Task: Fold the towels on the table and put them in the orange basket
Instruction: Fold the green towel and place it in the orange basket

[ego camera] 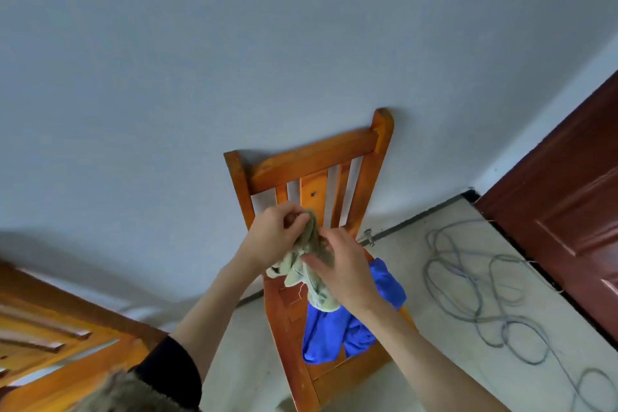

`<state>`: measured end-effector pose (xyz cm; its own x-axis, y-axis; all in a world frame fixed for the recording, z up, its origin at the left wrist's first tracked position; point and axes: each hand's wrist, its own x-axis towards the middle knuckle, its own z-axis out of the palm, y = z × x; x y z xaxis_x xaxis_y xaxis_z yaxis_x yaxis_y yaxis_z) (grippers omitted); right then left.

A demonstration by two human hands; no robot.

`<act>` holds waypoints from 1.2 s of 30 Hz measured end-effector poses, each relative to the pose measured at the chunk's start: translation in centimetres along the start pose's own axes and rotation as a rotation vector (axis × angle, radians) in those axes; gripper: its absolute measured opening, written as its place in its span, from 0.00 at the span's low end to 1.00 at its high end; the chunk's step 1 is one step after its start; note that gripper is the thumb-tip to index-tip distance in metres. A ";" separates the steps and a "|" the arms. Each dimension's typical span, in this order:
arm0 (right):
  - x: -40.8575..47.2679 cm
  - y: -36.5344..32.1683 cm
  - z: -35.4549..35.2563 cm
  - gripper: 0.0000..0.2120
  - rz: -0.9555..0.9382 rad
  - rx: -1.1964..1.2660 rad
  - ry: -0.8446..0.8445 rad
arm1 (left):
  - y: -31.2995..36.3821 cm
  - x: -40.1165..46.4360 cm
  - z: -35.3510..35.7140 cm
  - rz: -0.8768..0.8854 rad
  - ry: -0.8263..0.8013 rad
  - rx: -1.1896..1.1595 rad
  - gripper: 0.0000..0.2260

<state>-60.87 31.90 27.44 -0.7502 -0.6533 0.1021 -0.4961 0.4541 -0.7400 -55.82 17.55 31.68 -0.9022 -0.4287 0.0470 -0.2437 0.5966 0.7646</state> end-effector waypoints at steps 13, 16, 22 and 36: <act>6.0 -12.1 -13.0 0.02 -0.120 0.180 0.131 | 11.1 1.9 -12.0 0.072 0.111 -0.311 0.03; 7.5 -14.4 -15.3 0.03 -0.146 0.177 0.077 | 11.0 1.1 -12.6 0.052 0.128 -0.406 0.01; 9.0 -18.1 -16.5 0.04 -0.218 0.100 -0.034 | 10.0 -1.6 -11.2 0.174 0.064 -0.487 0.12; 11.5 -17.8 -16.9 0.06 -0.118 0.052 0.047 | 7.9 -1.7 -16.0 -0.024 0.313 -0.219 0.15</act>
<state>-68.10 26.55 52.99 -0.7084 -0.6705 0.2205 -0.5596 0.3432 -0.7544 -50.53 12.10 47.90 -0.7366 -0.6473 0.1960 -0.1507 0.4395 0.8855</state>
